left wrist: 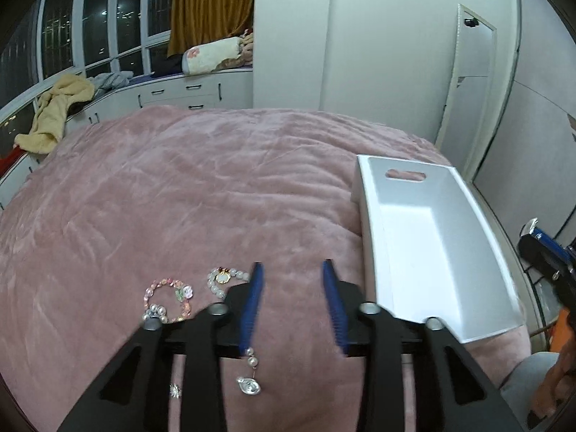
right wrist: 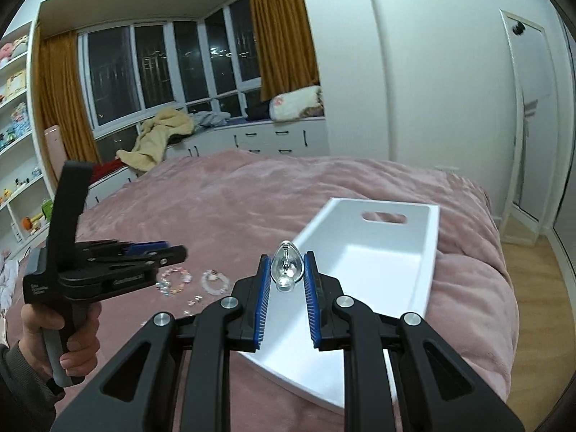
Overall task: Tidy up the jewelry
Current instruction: 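Carry both held pendants over to the white box, then open the left tool over the box while the right tool releases its pendant inside, then grasp the colourful beaded bracelet with the left tool while the right tool grasps a silver pearl pendant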
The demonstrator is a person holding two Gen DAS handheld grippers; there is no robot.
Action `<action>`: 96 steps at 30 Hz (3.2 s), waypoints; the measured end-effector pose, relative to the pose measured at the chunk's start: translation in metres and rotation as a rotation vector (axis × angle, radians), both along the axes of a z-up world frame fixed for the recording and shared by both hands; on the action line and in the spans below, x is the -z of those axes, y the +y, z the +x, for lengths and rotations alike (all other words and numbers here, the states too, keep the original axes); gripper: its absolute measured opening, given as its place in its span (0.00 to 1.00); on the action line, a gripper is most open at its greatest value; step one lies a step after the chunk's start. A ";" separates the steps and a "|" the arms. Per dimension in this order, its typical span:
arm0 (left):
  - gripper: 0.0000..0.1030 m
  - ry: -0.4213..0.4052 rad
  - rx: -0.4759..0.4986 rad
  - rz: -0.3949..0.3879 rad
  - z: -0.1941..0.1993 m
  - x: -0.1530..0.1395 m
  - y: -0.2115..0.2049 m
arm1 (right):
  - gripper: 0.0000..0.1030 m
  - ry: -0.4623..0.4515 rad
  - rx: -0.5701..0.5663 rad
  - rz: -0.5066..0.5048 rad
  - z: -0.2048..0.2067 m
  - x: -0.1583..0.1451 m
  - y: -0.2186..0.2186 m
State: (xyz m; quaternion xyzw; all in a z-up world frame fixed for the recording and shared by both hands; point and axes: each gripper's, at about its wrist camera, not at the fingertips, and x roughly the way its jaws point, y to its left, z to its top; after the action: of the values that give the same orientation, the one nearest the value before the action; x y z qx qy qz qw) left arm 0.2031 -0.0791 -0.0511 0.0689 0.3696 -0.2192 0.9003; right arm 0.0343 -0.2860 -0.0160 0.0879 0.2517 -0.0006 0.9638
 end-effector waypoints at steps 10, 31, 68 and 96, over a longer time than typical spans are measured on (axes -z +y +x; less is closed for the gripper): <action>0.61 0.117 -0.220 0.183 -0.008 0.108 0.094 | 0.19 0.026 -0.014 0.032 0.010 0.012 -0.008; 0.24 0.100 -0.164 0.127 0.001 0.098 0.074 | 0.19 0.046 0.026 0.064 0.015 0.013 -0.014; 0.49 0.154 0.250 0.019 0.045 0.052 -0.177 | 0.31 0.255 0.188 0.227 0.042 0.064 -0.056; 0.91 -0.035 -0.012 0.000 0.053 -0.014 0.001 | 0.95 -0.129 -0.064 0.000 -0.006 -0.001 0.023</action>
State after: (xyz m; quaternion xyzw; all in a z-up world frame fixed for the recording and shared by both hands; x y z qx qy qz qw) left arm 0.2556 -0.0783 -0.0369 0.0706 0.3544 -0.2122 0.9080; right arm 0.0279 -0.2627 -0.0150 0.0796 0.1917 0.0360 0.9776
